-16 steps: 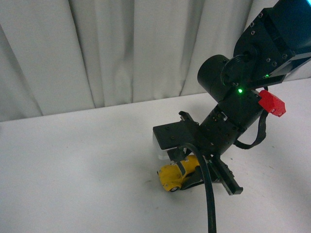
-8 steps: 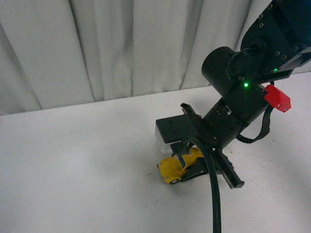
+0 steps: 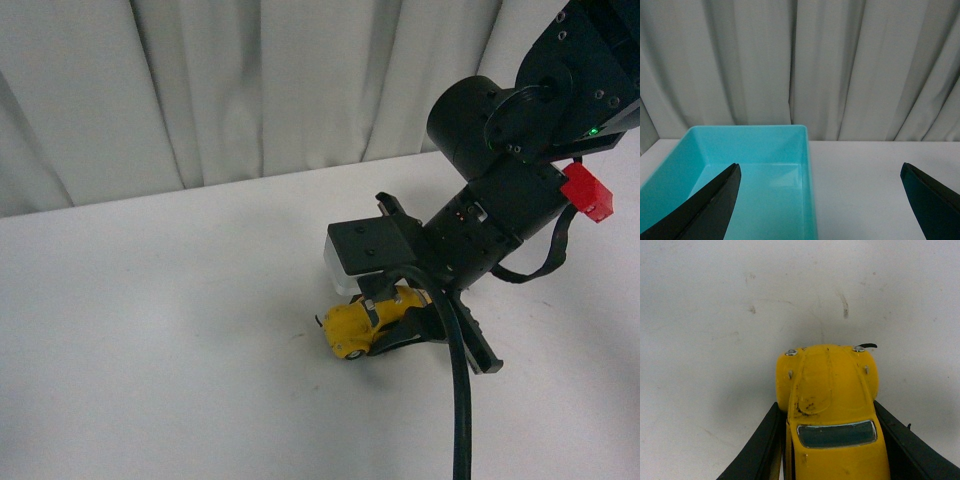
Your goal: Wind up and store yellow beetle toy
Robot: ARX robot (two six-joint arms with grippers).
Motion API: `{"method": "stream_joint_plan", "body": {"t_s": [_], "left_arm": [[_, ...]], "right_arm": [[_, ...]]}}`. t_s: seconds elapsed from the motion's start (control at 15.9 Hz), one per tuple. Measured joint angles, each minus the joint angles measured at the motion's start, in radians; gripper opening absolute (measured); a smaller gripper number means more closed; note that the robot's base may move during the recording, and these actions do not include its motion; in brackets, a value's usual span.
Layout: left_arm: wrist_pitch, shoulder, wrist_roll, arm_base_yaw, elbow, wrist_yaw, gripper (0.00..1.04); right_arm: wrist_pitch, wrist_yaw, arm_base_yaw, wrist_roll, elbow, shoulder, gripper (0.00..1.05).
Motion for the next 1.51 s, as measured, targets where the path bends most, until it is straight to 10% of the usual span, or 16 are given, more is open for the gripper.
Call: {"method": "stream_joint_plan", "body": {"t_s": [1.51], "left_arm": [[0.0, 0.0, 0.0, 0.0, 0.0, 0.0, 0.98]], "right_arm": [[-0.013, -0.036, -0.436, -0.222, -0.269, -0.102, 0.44]]}}
